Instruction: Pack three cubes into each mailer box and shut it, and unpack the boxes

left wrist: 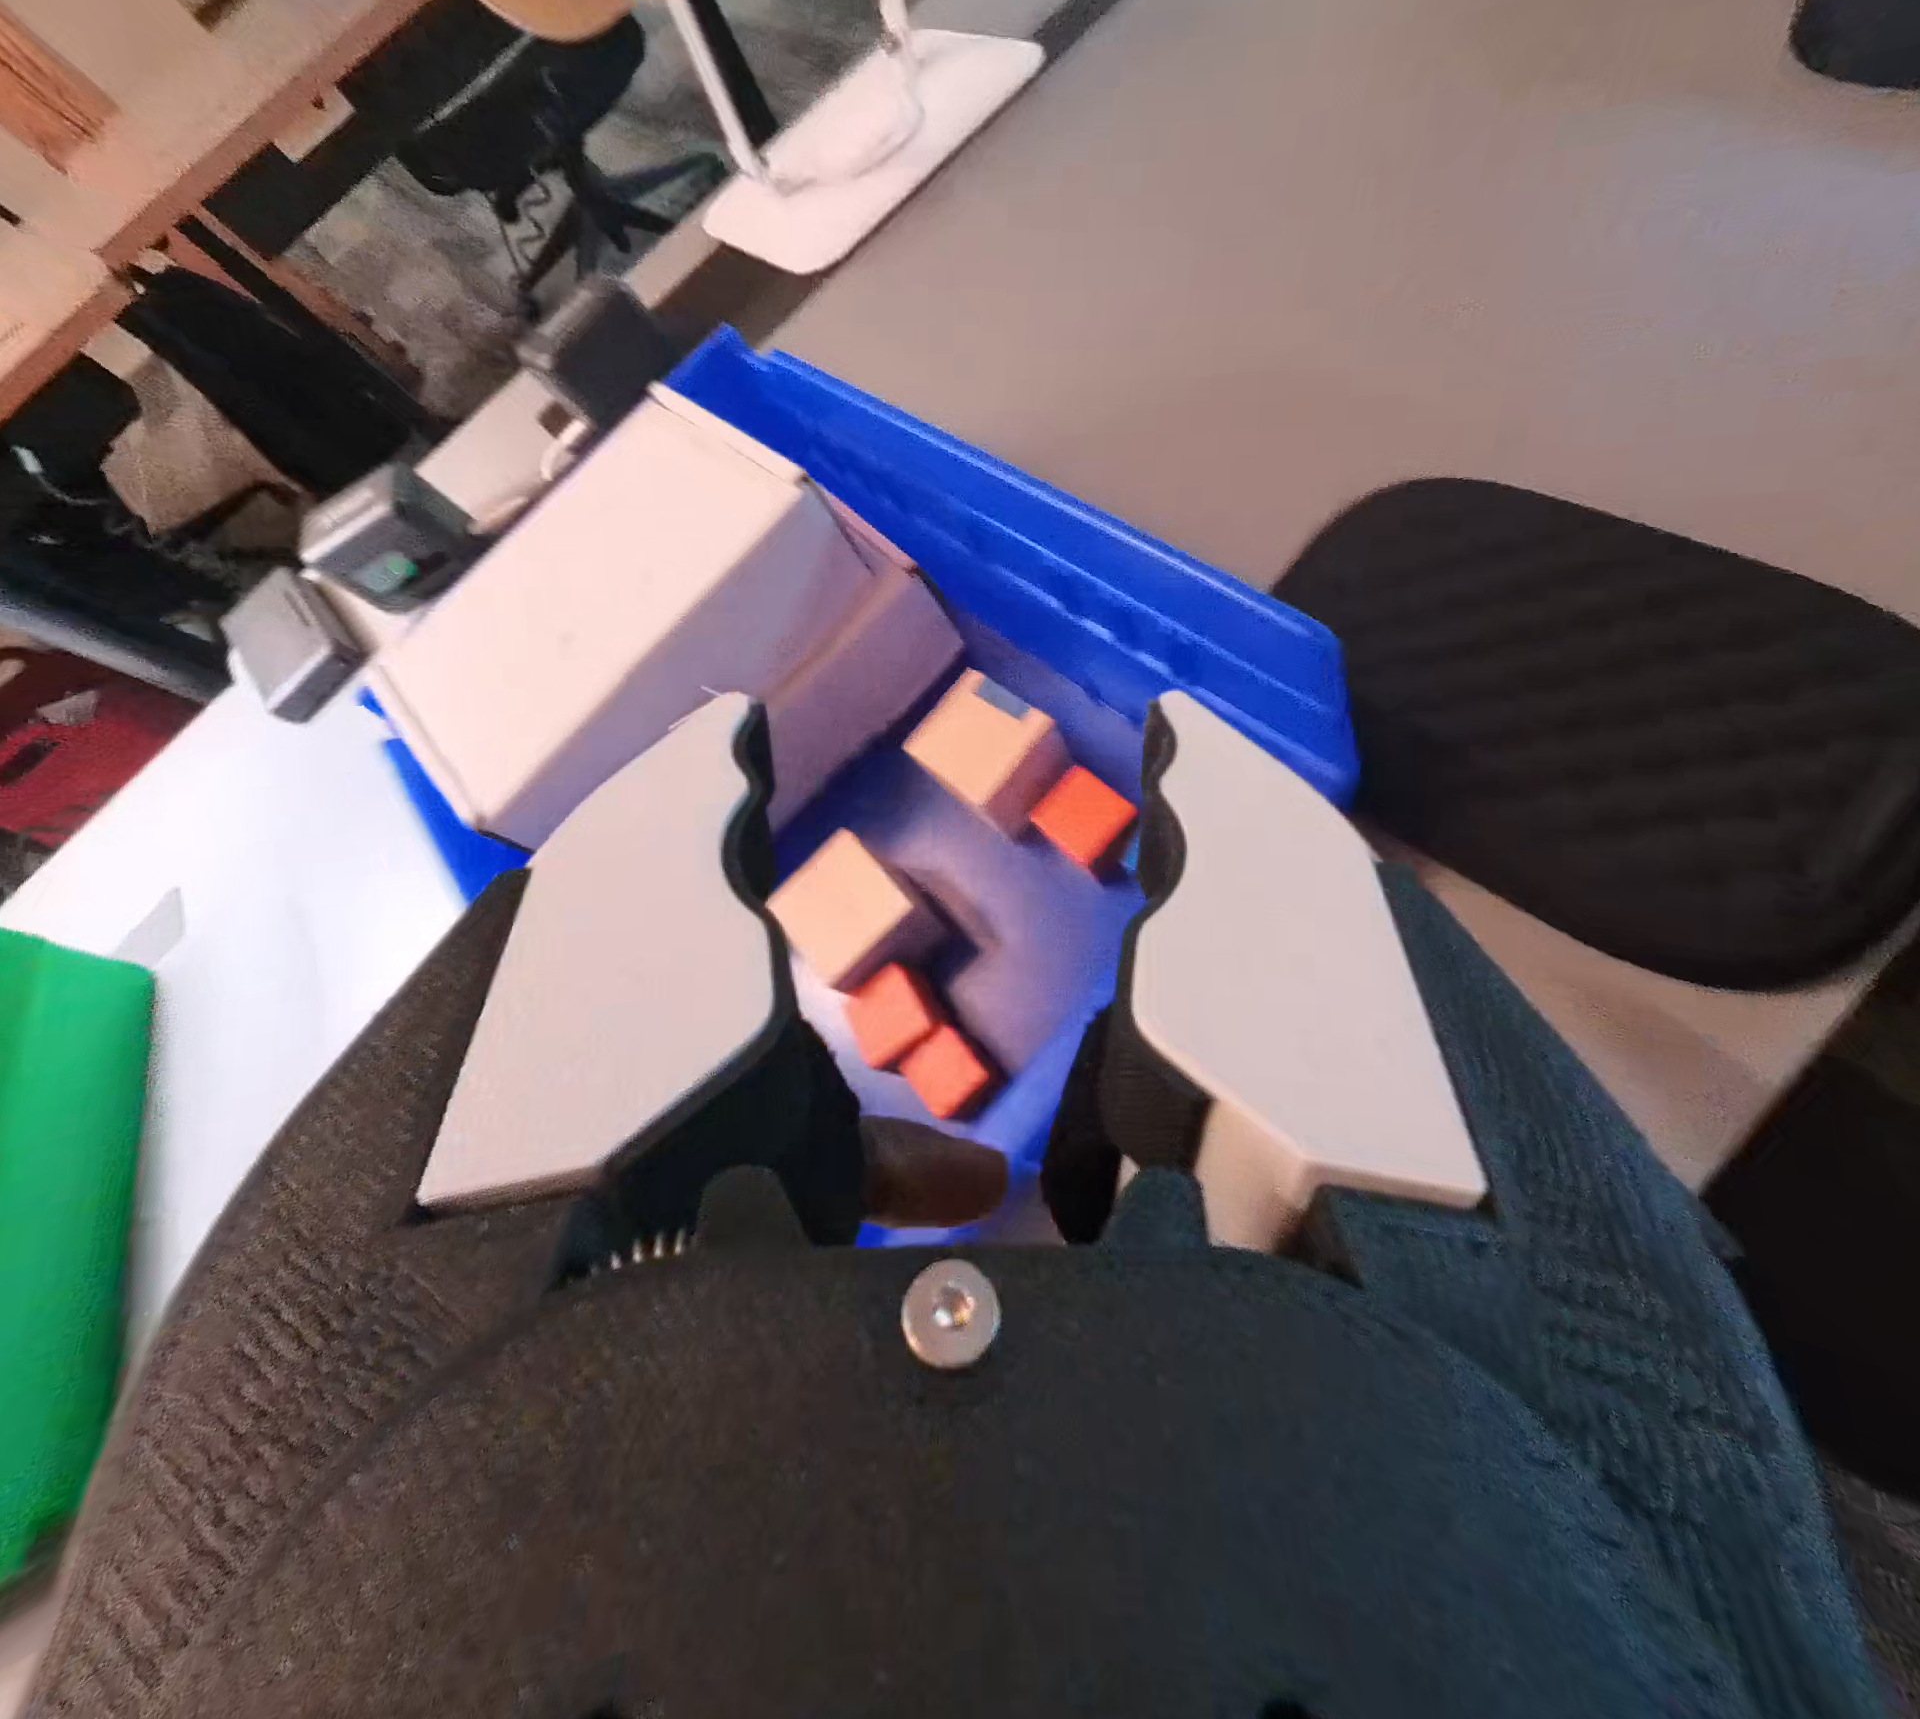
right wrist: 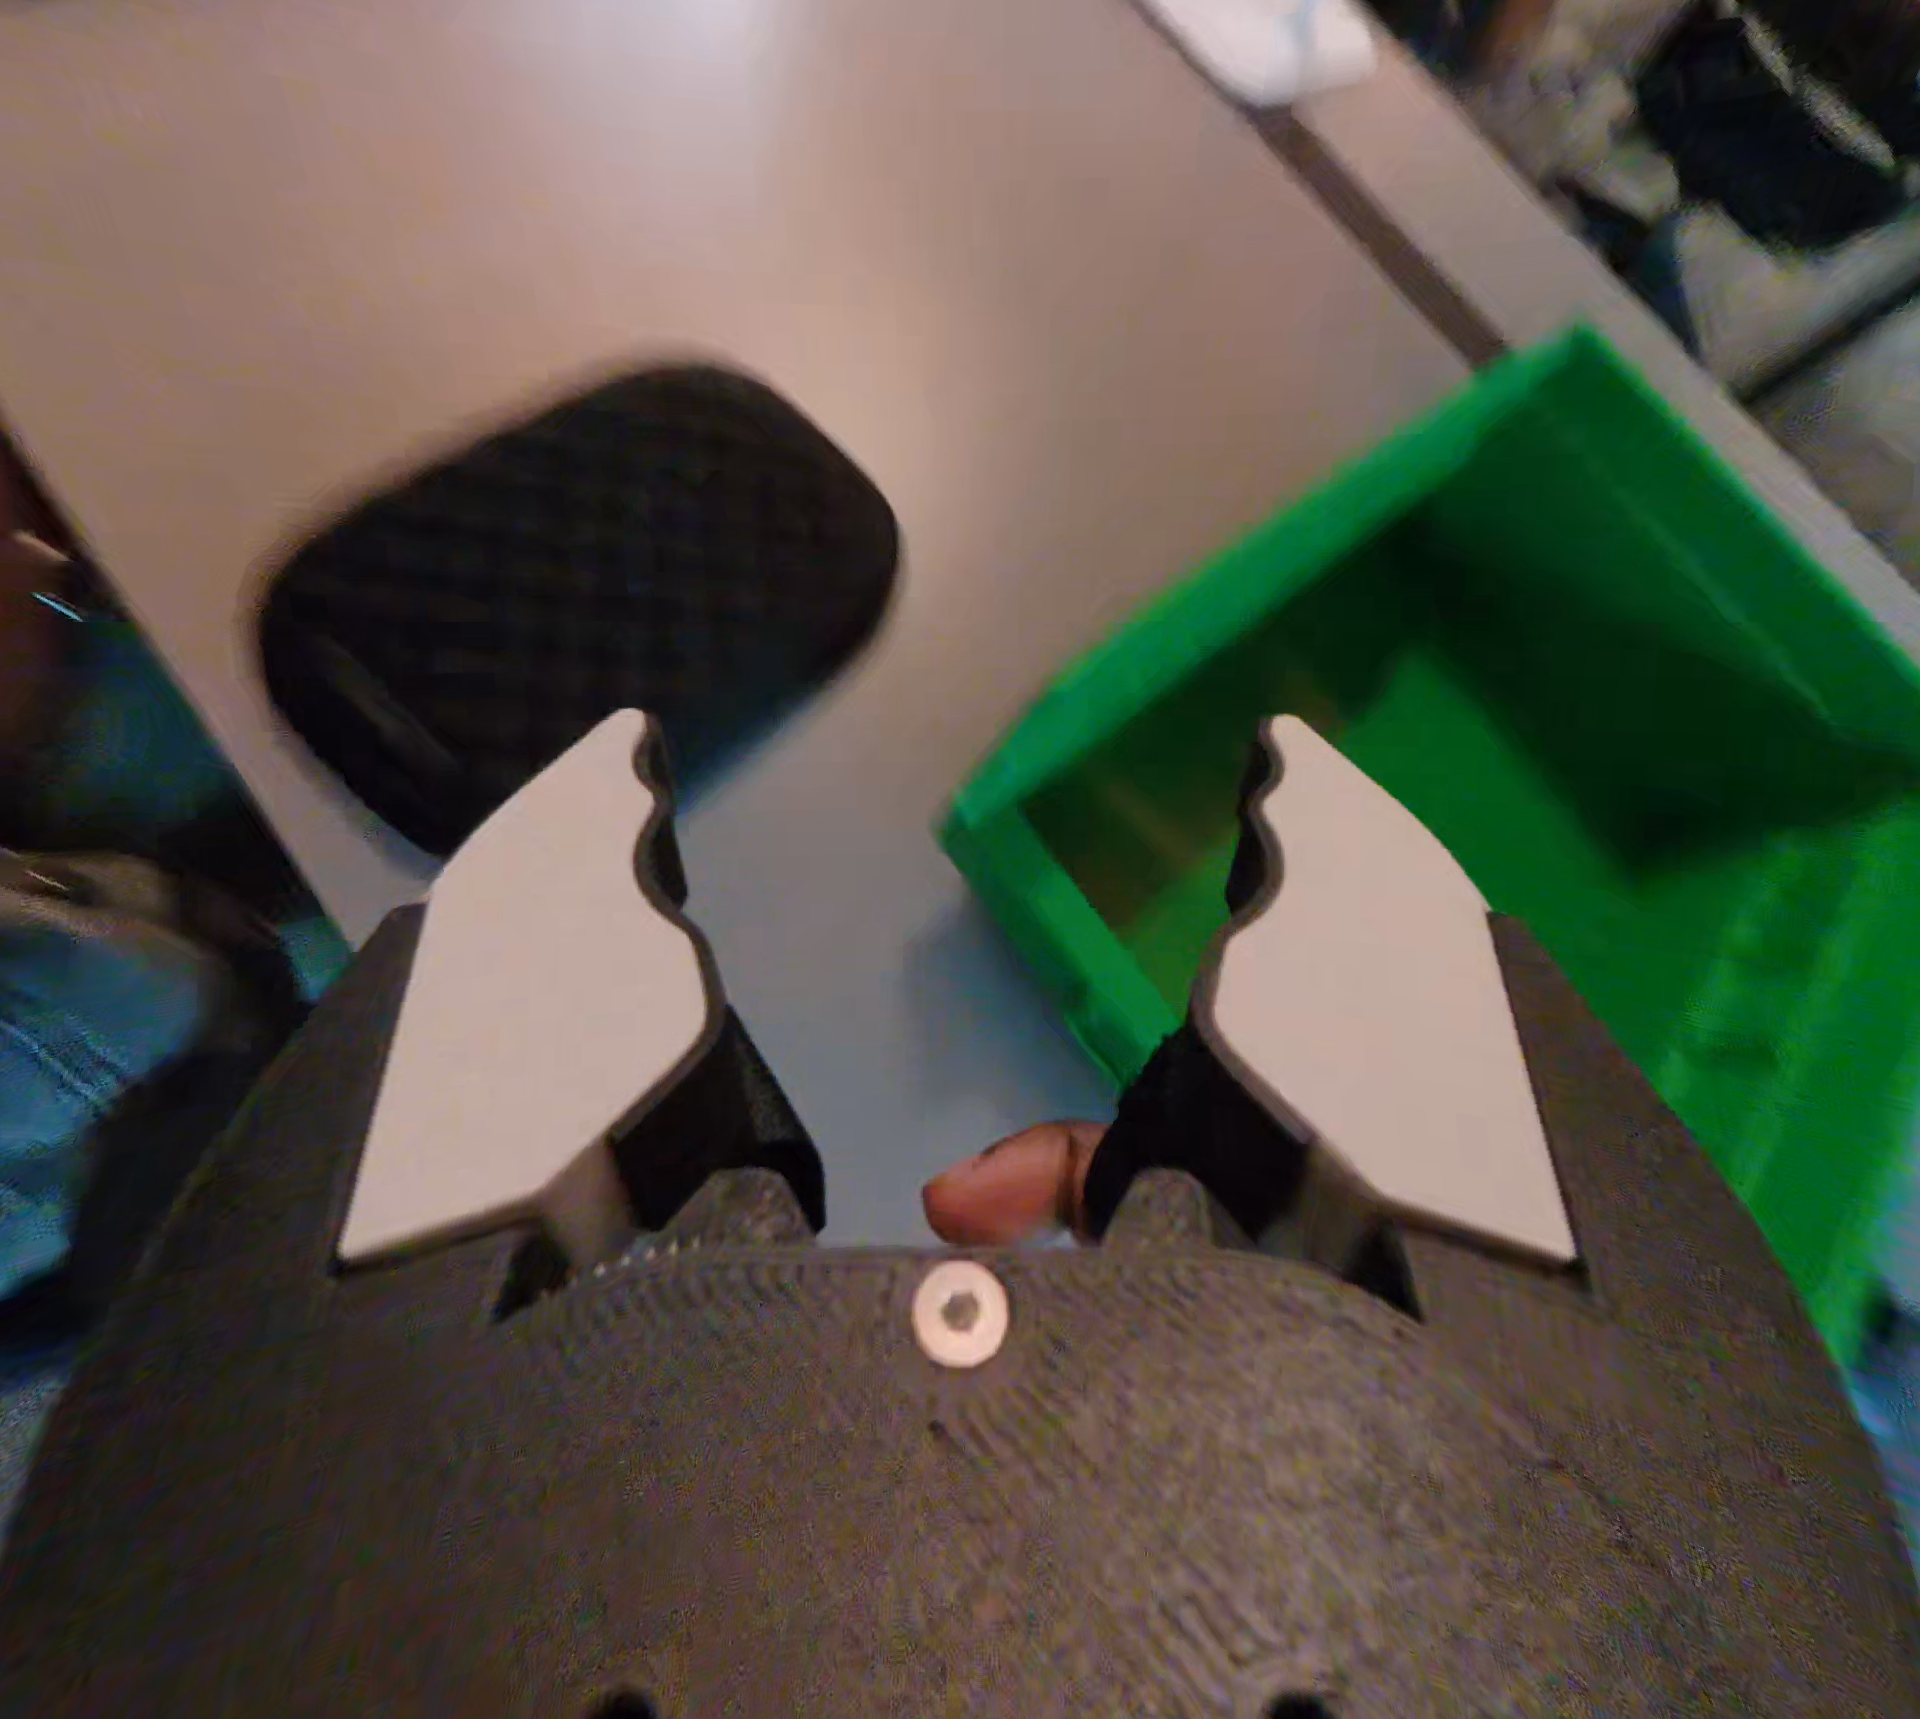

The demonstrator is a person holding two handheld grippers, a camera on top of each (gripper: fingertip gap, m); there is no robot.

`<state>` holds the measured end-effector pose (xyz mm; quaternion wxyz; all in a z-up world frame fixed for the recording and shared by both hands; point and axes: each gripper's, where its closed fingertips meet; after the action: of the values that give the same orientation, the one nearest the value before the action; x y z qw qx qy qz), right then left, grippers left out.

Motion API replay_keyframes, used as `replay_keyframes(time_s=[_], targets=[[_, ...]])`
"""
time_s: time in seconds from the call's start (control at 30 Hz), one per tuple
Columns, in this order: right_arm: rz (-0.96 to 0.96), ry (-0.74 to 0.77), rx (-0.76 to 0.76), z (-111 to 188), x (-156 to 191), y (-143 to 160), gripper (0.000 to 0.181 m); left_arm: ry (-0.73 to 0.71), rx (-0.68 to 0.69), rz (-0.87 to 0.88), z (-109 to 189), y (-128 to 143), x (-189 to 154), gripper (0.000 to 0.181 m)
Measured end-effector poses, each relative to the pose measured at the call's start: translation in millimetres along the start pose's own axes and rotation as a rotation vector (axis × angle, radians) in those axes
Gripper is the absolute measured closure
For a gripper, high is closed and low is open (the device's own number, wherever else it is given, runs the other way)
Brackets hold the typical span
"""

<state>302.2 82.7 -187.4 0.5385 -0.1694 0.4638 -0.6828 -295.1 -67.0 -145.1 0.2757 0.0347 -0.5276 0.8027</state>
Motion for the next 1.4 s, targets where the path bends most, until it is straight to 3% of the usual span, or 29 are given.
replay_keyframes(time_s=[0.03, 0.17, 0.37, 0.47, 0.57, 0.63, 0.73, 1.0, 1.2, 1.4], targets=[[-0.001, -0.049, -0.072, -3.4, 10.1, -17.8, 0.076, 0.006, 0.017, -0.013, -3.6, -4.9, 12.4, 0.112], [0.044, -0.229, -0.206, -33.0, 52.4, -63.3, 0.074, 0.124, 0.234, -0.116, -40.2, -3.7, 50.1, 0.094], [0.072, -0.497, -0.417, -96.7, 115.1, -109.3, 0.072, 0.390, 0.532, -0.205, -101.3, -0.4, 75.2, 0.055], [-0.040, -0.593, -0.634, -119.8, 129.1, -135.5, 0.066, 0.447, 0.681, -0.252, -119.8, 8.5, 88.9, 0.041], [-0.151, -0.622, -0.802, -132.9, 127.3, -146.2, 0.066, 0.462, 0.805, -0.285, -128.2, 19.0, 104.5, 0.038], [-0.149, -0.670, -0.778, -126.7, 131.8, -144.8, 0.061, 0.455, 0.835, -0.295, -135.7, 23.6, 114.0, 0.038], [-0.163, -0.616, -0.894, -116.5, 119.0, -149.4, 0.072, 0.436, 0.874, -0.276, -146.6, 33.6, 124.3, 0.042], [-0.159, -0.564, -0.850, -126.2, 114.0, -145.4, 0.075, 0.497, 0.959, -0.222, -145.9, 62.5, 116.4, 0.044], [-0.170, -0.556, -0.844, -127.9, 111.8, -144.9, 0.077, 0.530, 0.916, -0.209, -135.7, 56.8, 106.5, 0.061], [-0.170, -0.550, -0.838, -129.8, 111.4, -144.4, 0.078, 0.503, 0.924, -0.273, -140.0, 71.1, 105.1, 0.049]])
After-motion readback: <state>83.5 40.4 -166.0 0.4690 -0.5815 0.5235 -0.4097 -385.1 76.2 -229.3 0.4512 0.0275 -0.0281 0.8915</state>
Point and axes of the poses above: each gripper's, where its closed fingertips meet, z back along the fingers, y out of its underside, x = y × z across the jaws, and after that the axes turned 3 degrees about -x, right-handed
